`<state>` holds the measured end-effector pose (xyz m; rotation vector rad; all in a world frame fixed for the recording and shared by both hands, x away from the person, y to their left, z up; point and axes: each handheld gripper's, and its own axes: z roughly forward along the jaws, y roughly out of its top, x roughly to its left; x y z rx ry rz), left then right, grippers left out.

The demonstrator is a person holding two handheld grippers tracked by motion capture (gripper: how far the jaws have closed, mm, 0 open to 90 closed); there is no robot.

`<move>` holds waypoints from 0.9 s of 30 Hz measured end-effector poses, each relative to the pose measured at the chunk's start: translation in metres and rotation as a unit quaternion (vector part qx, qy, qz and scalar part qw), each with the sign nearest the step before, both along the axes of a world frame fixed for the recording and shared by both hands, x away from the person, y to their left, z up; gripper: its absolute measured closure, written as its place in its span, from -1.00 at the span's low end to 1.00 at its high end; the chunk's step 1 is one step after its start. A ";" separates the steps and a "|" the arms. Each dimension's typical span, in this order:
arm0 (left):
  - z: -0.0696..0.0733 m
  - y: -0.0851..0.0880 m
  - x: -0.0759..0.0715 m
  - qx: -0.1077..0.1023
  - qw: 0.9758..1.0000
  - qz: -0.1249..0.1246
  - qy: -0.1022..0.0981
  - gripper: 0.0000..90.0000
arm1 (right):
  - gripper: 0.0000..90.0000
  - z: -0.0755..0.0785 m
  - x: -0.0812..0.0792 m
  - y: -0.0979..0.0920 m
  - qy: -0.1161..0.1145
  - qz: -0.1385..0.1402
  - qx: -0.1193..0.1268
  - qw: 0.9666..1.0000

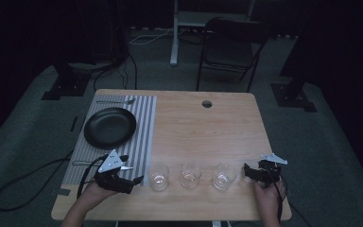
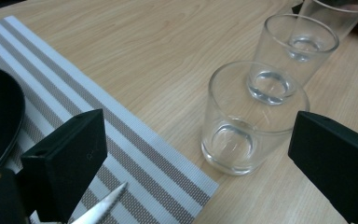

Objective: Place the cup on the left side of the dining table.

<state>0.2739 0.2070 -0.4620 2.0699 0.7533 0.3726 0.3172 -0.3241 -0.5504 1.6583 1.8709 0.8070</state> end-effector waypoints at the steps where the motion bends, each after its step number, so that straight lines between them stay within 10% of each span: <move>1: 0.000 -0.002 0.000 0.001 1.000 0.000 0.000 -0.89 | -0.74 0.000 0.000 0.000 0.000 0.000 0.000 1.000; 27: 0.009 -0.050 0.012 0.025 0.998 -0.056 -0.001 -0.89 | -0.73 0.000 -0.001 0.000 -0.001 0.000 0.000 1.000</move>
